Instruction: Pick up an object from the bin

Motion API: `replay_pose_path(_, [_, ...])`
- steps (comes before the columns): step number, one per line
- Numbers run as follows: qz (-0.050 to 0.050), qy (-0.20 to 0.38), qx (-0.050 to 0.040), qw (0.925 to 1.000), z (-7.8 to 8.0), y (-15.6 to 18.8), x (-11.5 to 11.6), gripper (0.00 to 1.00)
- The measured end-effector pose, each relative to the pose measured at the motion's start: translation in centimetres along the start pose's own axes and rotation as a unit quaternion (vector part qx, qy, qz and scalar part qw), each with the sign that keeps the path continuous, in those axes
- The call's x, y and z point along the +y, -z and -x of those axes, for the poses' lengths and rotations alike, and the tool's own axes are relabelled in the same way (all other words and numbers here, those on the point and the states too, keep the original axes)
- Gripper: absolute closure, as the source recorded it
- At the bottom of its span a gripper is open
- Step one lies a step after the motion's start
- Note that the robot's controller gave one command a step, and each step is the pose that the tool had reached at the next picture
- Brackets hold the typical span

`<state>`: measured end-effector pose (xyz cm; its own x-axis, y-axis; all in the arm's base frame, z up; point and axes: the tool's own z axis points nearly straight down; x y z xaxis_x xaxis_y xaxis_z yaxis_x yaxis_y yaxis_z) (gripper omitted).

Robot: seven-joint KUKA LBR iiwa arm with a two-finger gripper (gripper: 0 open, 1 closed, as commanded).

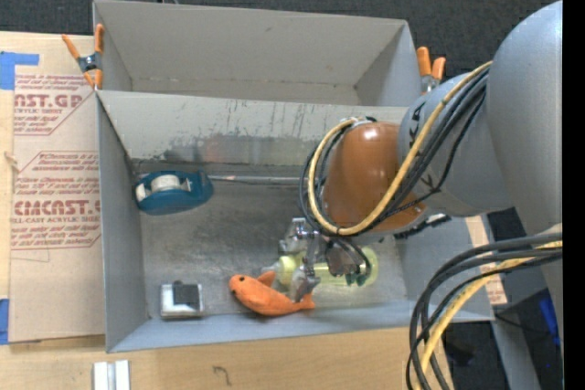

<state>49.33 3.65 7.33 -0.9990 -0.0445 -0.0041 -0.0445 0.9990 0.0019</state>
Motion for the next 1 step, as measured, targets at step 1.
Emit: replay_pose_path(1, [-0.001, -0.036, 0.0014, 0.9993, 0.71, 13.99, 0.55, 1.0])
